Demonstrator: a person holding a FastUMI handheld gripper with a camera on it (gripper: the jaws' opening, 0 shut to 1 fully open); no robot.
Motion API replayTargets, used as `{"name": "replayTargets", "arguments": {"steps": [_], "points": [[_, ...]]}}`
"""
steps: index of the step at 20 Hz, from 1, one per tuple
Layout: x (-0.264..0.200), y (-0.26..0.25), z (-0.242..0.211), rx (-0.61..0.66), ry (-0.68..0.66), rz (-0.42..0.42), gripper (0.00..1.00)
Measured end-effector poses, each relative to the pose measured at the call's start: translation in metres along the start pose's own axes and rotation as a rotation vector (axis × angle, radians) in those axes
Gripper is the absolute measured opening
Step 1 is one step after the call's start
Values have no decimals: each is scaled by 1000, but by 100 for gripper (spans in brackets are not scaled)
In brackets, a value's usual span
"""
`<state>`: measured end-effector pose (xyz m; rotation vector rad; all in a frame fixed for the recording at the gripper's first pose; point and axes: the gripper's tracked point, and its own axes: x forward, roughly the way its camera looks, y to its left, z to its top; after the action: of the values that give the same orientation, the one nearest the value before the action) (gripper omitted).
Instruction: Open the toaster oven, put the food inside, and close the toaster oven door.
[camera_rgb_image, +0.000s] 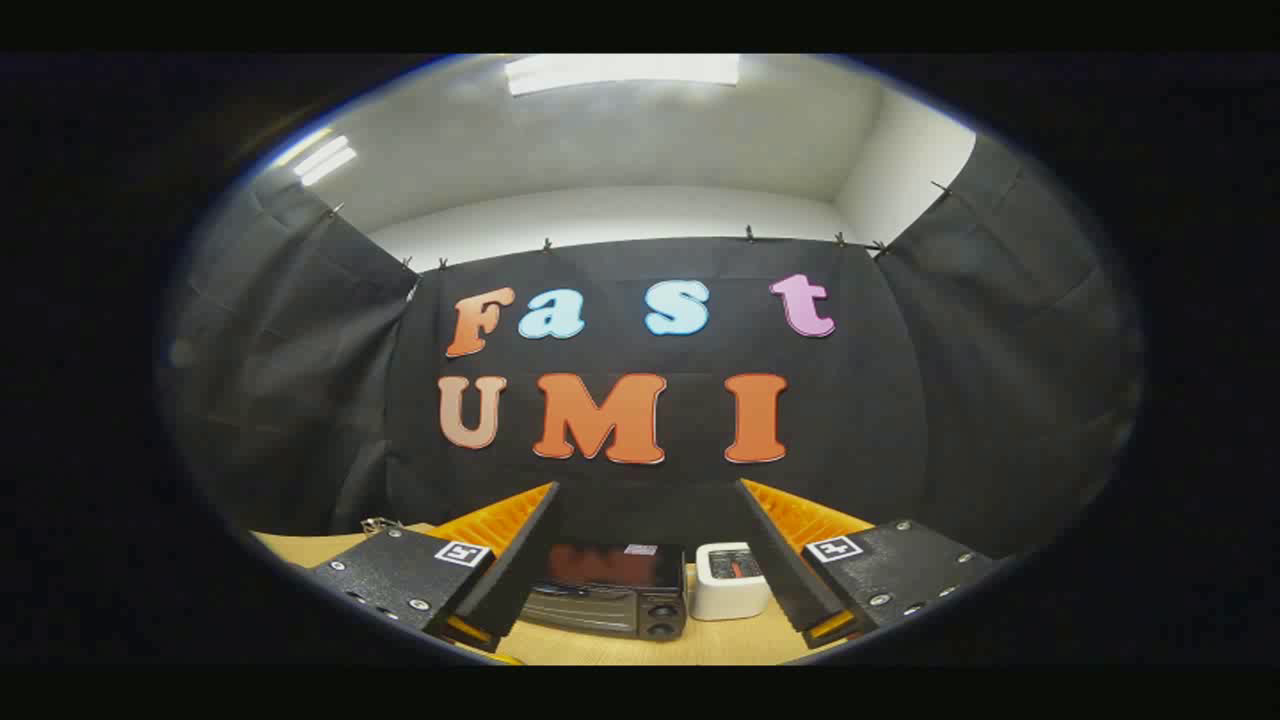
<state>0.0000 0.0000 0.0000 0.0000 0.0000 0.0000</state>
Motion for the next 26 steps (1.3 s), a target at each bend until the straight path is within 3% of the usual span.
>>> {"name": "replayTargets", "arguments": {"steps": [19, 26], "points": [[7, 4, -23, 38, 25, 22, 99], [22, 17, -49, 66, 69, 34, 99]]}}
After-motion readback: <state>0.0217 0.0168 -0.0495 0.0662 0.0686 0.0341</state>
